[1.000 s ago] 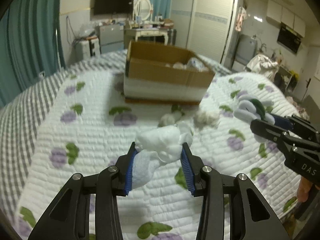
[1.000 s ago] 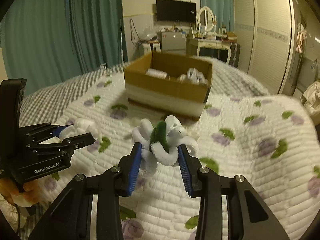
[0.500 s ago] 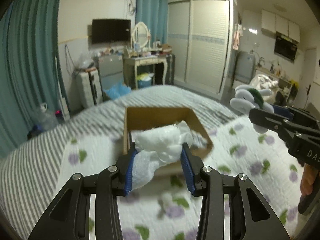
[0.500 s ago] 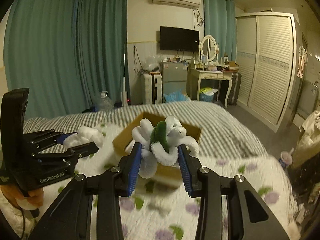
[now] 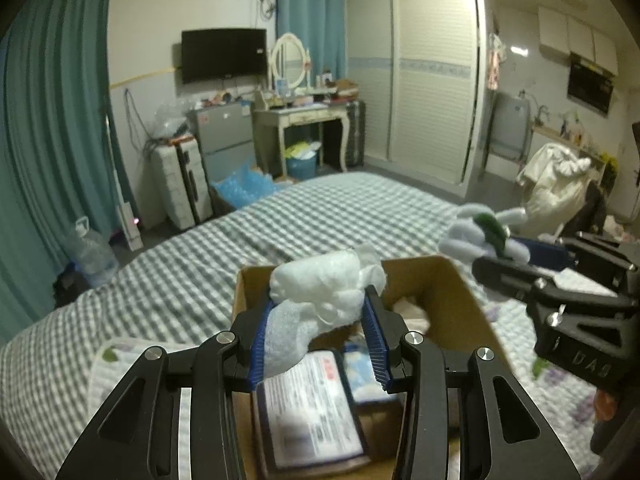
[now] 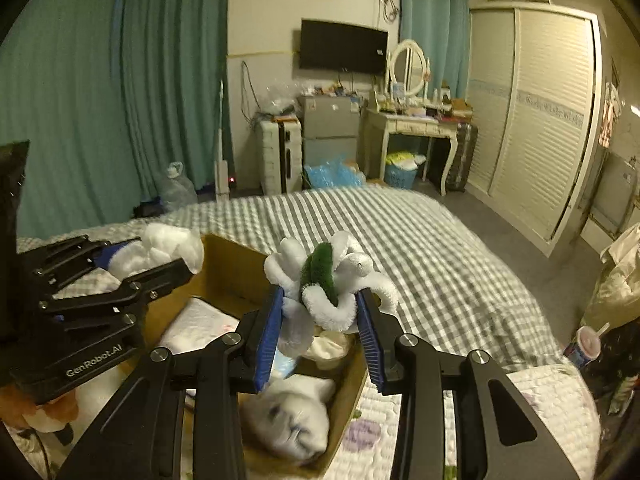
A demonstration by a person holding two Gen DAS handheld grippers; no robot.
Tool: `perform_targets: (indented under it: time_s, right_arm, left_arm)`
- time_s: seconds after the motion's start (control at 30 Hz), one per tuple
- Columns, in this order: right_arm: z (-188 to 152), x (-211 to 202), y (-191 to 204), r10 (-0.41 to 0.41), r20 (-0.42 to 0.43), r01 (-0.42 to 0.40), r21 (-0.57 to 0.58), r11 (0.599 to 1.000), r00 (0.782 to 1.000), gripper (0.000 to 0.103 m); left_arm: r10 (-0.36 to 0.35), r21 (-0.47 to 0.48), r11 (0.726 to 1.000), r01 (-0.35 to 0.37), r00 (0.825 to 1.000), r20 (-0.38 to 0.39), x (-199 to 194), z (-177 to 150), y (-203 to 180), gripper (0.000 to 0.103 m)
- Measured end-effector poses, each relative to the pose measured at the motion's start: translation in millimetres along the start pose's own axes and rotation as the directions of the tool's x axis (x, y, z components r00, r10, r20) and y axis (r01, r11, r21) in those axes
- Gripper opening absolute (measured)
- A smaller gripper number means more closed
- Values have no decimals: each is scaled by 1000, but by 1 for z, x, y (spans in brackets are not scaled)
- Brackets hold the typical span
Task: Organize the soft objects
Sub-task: 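Carry the cloth and hair ties into the box and open both tools, then move both tools back to the remaining items beside the box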
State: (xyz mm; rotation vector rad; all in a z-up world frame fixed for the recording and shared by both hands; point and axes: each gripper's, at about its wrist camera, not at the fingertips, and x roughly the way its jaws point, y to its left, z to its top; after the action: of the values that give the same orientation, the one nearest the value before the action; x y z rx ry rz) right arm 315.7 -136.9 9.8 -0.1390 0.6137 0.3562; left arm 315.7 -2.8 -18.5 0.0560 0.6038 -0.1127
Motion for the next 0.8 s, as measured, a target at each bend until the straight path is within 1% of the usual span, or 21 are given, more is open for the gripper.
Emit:
perform_targets:
  time_s: [0.13, 0.2, 0.23, 0.3, 0.33, 0.37, 0.4, 0.43, 0.47, 0.53, 0.57, 0.63, 0.67, 0.7, 0.77, 0.8]
  right_arm:
    - [-12, 43, -10, 23, -51, -22, 27, 999, 998, 37]
    - [-14, 53, -11, 36, -56, -34, 41, 999, 998, 41]
    - [-16, 54, -11, 39, -53, -36, 45, 998, 998, 44]
    - [-16, 52, -14, 24, -45, -22, 45, 999, 999, 66]
    - [-17, 50, -13, 19, -41, -17, 44, 999, 999, 69]
    - [-17, 44, -14, 13, -37, -11, 42, 999, 999, 70]
    - [-17, 40, -15, 3, -36, -1, 41, 999, 999, 70]
    - [-16, 34, -15, -6, -35, 7, 40, 999, 999, 70]
    - [-15, 25, -17, -13, -30, 14, 38, 999, 999, 70]
    - [-9, 1, -18, -30, -15, 31, 31, 999, 999, 70]
    - [-5, -15, -18, -41, -3, 42, 24, 999, 999, 70]
    - [3, -47, -15, -57, 22, 57, 12, 998, 998, 73]
    - [6, -64, -13, -65, 36, 65, 6, 998, 997, 77]
    - [11, -82, -13, -76, 53, 76, 0, 997, 996, 80]
    - [20, -118, -9, -94, 81, 96, -12, 995, 992, 82]
    - [23, -142, -5, -97, 98, 100, -23, 995, 990, 85]
  left_arm:
    - [24, 24, 999, -23, 999, -35, 22, -3, 0, 40]
    - [22, 27, 999, -21, 999, -41, 22, -4, -2, 41]
    - [32, 33, 999, -30, 999, -44, 21, -4, -3, 42]
    - [61, 54, 997, -60, 998, -26, 15, -5, -7, 44]
    - [75, 66, 995, -74, 997, -18, 11, -5, -10, 55]
    - [83, 72, 994, -82, 996, -18, 9, -3, -11, 77]
    - [102, 73, 992, -100, 995, -14, 3, -2, -11, 86]
    - [122, 69, 990, -121, 993, -2, -5, -1, -13, 91]
    - [130, 68, 989, -131, 991, 14, -18, 0, -14, 91]
    - [127, 61, 990, -128, 992, 30, -39, 7, -12, 91]
    - [130, 54, 990, -132, 991, 38, -49, 10, -11, 91]
    - [128, 41, 990, -131, 989, 68, -78, 19, -8, 91]
    - [130, 37, 990, -134, 988, 85, -94, 23, -10, 91]
    - [133, 34, 990, -137, 985, 107, -113, 27, -11, 91]
    - [131, 34, 990, -138, 980, 147, -147, 33, -12, 93]
    - [134, 34, 989, -142, 976, 171, -166, 35, -13, 94]
